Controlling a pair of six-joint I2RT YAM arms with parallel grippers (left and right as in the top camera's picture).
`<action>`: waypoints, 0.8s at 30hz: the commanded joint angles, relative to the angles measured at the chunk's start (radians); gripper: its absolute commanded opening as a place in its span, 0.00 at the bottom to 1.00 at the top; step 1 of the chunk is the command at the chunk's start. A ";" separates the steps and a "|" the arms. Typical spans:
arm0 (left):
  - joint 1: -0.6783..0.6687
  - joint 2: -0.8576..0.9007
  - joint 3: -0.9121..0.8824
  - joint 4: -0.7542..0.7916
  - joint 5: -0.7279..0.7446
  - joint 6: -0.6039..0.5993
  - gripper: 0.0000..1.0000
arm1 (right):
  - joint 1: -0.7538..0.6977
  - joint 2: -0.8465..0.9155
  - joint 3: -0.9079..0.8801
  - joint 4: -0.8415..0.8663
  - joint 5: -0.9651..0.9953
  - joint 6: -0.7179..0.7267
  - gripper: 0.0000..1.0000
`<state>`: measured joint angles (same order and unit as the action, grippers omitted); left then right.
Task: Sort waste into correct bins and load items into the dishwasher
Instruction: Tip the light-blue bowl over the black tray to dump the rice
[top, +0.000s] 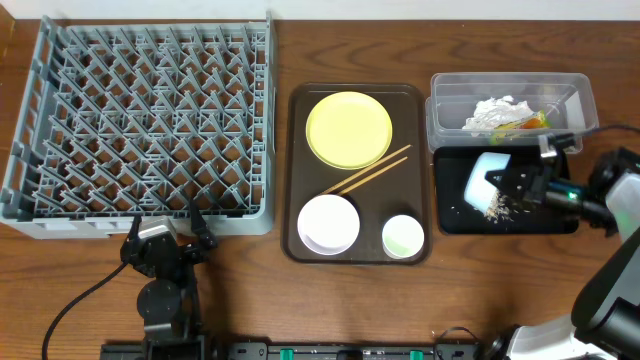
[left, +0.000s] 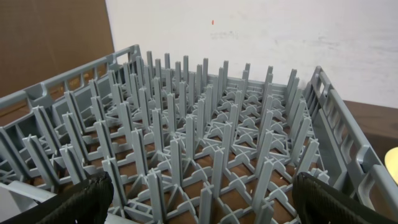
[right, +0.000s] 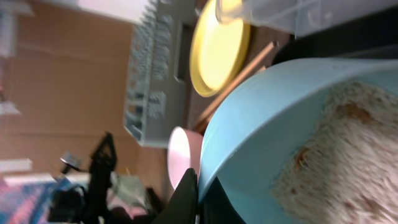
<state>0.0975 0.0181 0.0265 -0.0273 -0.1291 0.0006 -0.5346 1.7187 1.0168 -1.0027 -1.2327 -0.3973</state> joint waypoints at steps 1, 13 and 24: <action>0.002 0.000 -0.023 -0.035 -0.002 0.006 0.92 | -0.049 -0.006 -0.027 0.017 -0.190 -0.023 0.01; 0.002 0.000 -0.023 -0.035 -0.002 0.006 0.92 | -0.105 -0.006 -0.037 0.024 -0.327 0.019 0.01; 0.002 0.000 -0.023 -0.035 -0.002 0.006 0.92 | -0.159 -0.006 -0.037 0.023 -0.327 0.121 0.01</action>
<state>0.0975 0.0181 0.0265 -0.0273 -0.1291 0.0006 -0.6590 1.7187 0.9848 -0.9813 -1.5131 -0.3332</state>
